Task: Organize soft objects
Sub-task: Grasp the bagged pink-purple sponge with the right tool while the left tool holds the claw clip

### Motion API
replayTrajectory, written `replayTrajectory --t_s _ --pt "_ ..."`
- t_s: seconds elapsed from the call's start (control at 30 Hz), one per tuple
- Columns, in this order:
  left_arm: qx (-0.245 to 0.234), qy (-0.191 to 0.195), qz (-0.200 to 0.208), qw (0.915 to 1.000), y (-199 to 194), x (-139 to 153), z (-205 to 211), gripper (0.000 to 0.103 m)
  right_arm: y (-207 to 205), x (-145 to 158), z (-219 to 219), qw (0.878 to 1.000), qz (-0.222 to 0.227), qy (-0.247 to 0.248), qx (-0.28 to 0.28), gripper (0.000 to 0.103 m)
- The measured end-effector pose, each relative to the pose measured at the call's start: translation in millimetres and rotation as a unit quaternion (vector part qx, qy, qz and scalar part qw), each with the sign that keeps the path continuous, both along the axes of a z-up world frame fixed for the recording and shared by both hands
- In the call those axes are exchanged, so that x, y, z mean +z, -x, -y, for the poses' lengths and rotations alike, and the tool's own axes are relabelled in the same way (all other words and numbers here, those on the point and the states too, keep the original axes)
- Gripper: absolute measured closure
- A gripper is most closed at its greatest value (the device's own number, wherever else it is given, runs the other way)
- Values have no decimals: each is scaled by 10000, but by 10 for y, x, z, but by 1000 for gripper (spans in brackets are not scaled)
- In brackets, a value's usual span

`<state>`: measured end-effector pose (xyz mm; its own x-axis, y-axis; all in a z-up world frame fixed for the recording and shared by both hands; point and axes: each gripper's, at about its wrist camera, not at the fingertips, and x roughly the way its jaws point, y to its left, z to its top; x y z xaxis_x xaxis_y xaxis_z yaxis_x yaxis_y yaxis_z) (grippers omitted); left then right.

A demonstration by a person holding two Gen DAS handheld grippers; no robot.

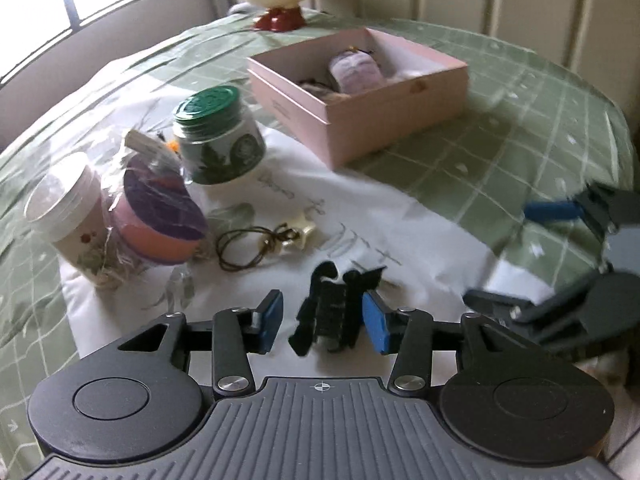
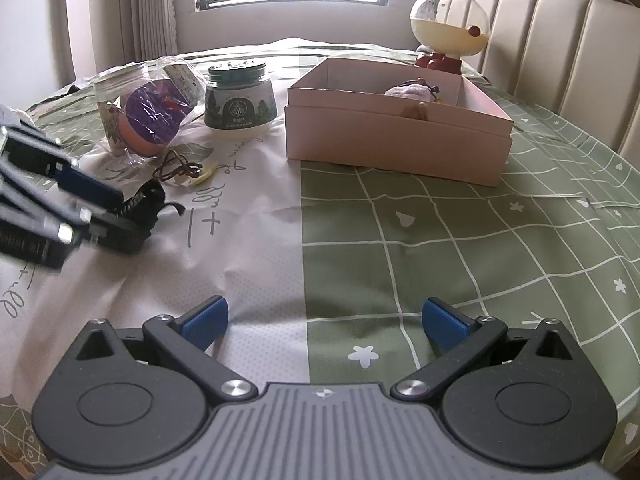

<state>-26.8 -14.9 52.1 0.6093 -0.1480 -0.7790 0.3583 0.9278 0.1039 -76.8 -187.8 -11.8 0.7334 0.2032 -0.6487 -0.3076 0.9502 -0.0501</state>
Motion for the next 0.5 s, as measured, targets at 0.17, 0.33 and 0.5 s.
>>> replayTrajectory --t_s 0.17,0.33,0.5 --pt "-86 -11 -354 9993 -154 -158 56 54 0 -6 -6 10000 2 17 3 0" --pt "184 402 -201 9988 -125 -109 -30 62 -25 22 -14 9998 -160 96 61 0" --pt "727 1111 2 9911 100 88 -311 63 -165 107 -30 9976 -611 251 223 0"
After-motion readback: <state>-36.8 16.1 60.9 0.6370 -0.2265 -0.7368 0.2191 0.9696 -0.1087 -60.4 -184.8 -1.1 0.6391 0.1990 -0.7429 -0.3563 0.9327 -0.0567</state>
